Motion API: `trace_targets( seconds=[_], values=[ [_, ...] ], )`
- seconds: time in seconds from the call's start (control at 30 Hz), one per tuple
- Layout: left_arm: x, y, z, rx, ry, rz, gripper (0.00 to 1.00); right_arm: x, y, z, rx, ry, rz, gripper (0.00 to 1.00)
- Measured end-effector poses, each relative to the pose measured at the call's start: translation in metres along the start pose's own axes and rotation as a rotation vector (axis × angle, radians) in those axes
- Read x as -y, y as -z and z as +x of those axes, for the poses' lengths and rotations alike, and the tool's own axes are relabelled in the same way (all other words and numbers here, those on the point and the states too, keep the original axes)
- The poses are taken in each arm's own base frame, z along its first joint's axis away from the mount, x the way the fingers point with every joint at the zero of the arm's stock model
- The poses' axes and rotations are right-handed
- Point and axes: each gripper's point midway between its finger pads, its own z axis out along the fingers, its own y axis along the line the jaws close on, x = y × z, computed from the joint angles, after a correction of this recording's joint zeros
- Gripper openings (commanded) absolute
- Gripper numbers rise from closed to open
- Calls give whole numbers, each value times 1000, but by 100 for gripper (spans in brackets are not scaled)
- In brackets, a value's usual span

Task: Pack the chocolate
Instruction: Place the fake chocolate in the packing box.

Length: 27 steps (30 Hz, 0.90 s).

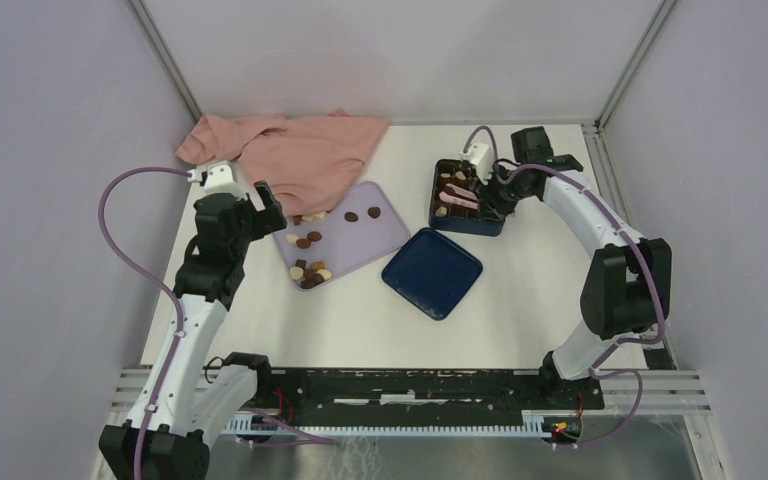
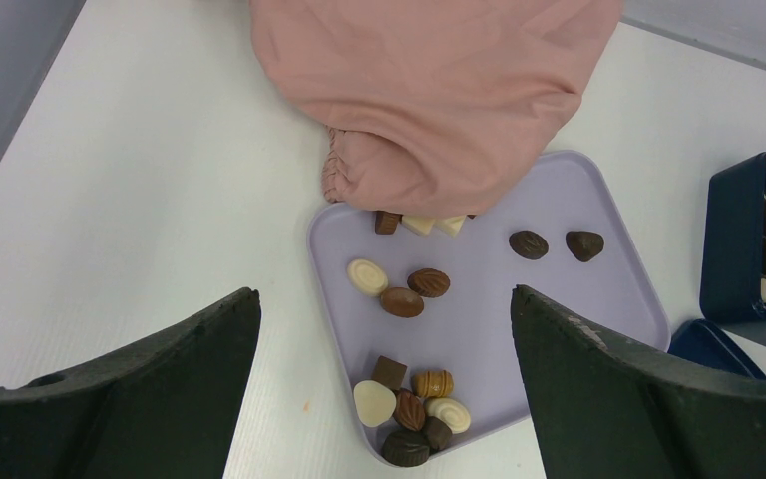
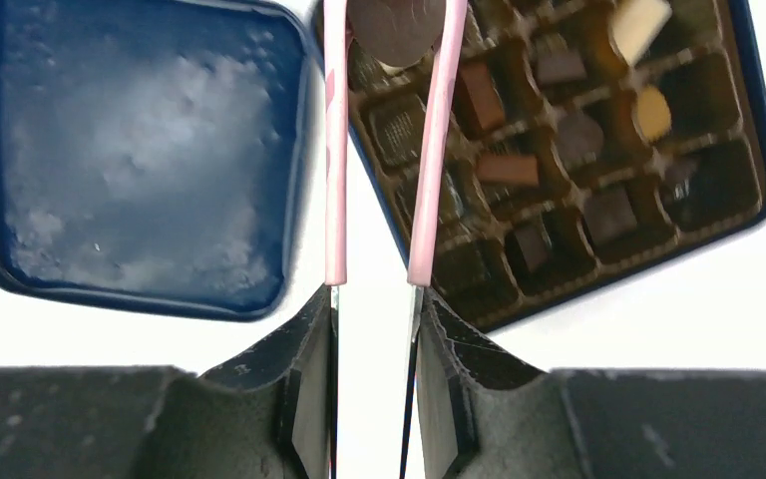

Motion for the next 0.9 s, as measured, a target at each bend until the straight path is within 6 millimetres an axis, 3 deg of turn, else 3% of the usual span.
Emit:
trace_targets(
  seconds=[0.23, 0.6, 0.9],
  values=[
    [0, 0, 0, 0, 0, 0, 100, 28, 18, 38, -29, -129, 33, 17],
    [0, 0, 0, 0, 0, 0, 100, 14, -2, 62, -88, -174, -53, 24],
    [0, 0, 0, 0, 0, 0, 100, 11, -12, 72, -117, -195, -81, 39]
  ],
)
